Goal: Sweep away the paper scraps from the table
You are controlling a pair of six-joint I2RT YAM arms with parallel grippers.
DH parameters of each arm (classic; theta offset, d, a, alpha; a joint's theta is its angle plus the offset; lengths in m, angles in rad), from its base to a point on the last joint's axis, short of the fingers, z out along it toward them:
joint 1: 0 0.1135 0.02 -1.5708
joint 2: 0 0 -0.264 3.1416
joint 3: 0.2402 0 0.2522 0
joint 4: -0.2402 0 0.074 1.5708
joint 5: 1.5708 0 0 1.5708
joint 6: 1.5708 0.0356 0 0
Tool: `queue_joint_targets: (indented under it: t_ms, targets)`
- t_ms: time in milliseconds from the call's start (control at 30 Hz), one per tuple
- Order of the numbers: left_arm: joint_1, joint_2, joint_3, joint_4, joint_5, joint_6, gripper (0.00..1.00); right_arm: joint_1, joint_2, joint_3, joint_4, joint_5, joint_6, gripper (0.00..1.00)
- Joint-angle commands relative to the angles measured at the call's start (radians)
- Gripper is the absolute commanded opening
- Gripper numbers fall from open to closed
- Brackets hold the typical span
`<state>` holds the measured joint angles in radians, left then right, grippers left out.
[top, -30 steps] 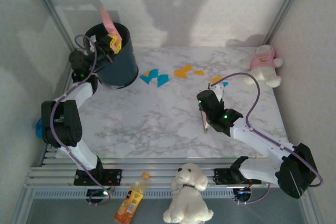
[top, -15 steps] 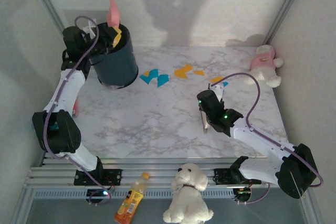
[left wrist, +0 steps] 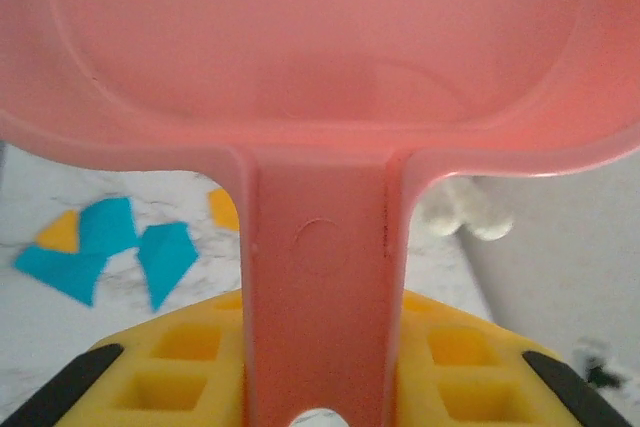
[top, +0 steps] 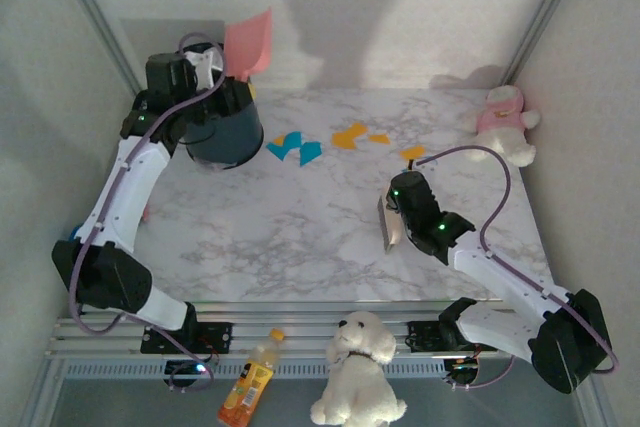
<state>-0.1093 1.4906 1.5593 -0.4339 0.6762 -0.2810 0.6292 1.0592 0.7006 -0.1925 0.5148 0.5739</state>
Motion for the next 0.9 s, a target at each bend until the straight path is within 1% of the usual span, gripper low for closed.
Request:
queue_joint_targets:
  t_ms: [0,133,367,500,633,767,867]
  targets:
    - [-0.030,-0.079,-0.033,-0.075,-0.124,0.182,0.00,-0.020,-0.020,-0.005,0.080,-0.067,0.006,0.00]
    - [-0.065,-0.150,-0.110,-0.077,-0.194,0.253,0.00,-0.038,-0.010,0.005,0.110,-0.113,-0.007,0.00]
    - [-0.089,-0.283,-0.237,-0.067,-0.217,0.312,0.00,-0.066,0.059,0.056,0.181,-0.225,-0.033,0.00]
    - [-0.102,-0.345,-0.298,-0.075,-0.223,0.334,0.00,-0.074,0.134,0.108,0.225,-0.293,-0.028,0.00]
    - [-0.107,-0.383,-0.340,-0.092,-0.249,0.316,0.00,-0.077,0.217,0.176,0.270,-0.351,-0.023,0.00]
    - [-0.114,-0.418,-0.371,-0.108,-0.230,0.308,0.00,-0.079,0.319,0.264,0.306,-0.413,-0.024,0.00]
    - [-0.116,-0.451,-0.412,-0.095,-0.235,0.309,0.00,-0.081,0.400,0.333,0.340,-0.455,-0.010,0.00]
